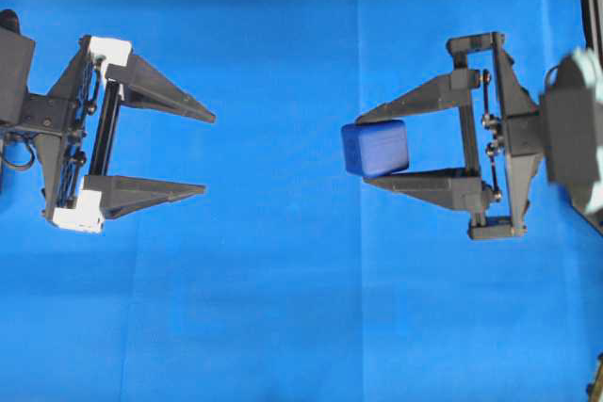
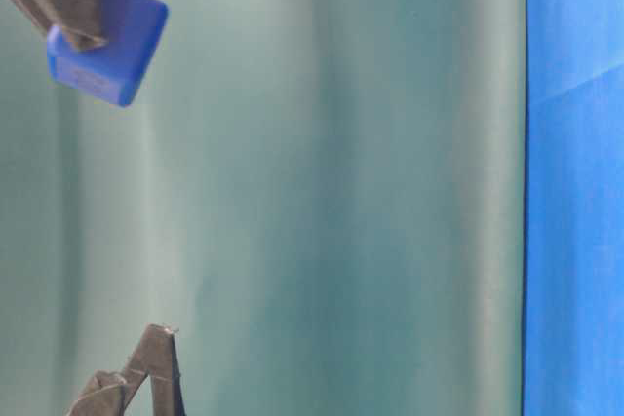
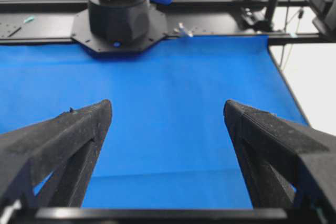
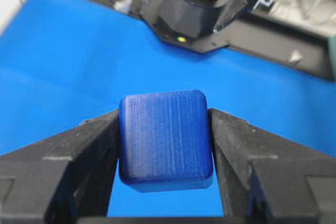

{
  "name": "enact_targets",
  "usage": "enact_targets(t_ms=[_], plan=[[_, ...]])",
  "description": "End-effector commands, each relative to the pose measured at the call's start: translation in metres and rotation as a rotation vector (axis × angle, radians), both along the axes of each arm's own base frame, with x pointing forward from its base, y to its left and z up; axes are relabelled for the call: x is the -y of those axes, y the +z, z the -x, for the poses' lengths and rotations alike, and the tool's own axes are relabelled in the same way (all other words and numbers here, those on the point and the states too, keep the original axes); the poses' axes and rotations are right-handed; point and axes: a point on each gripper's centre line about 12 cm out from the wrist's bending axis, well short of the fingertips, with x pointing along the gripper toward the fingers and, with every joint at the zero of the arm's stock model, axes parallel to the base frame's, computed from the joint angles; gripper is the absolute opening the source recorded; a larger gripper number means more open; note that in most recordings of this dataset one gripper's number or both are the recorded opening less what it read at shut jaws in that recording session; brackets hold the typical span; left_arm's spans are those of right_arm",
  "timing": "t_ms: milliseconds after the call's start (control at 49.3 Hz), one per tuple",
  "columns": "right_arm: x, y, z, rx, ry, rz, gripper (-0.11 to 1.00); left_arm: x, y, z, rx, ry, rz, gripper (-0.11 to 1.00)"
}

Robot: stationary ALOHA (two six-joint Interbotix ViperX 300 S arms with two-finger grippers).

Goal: Handover the blue block to the right arm after grasping it with the left arm, then place it in the designated position.
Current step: 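Pull the cube back toward the right side with the right gripper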

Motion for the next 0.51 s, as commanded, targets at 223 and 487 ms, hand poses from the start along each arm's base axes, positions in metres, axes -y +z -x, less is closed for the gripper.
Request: enact_targets(t_ms=[223,487], plan=[[-0.0006,0.0162,0.0019,0.025,-0.058,-0.265,0.44,0.0011,0.0083,-0.0009,0.025,-0.004,-0.002,0.92],[0.0023,0.0129,0.0024,-0.001,-0.084,-0.262,0.44,0.0006,0.0085,-0.0009,0.026,-0.002,0.0,0.92]])
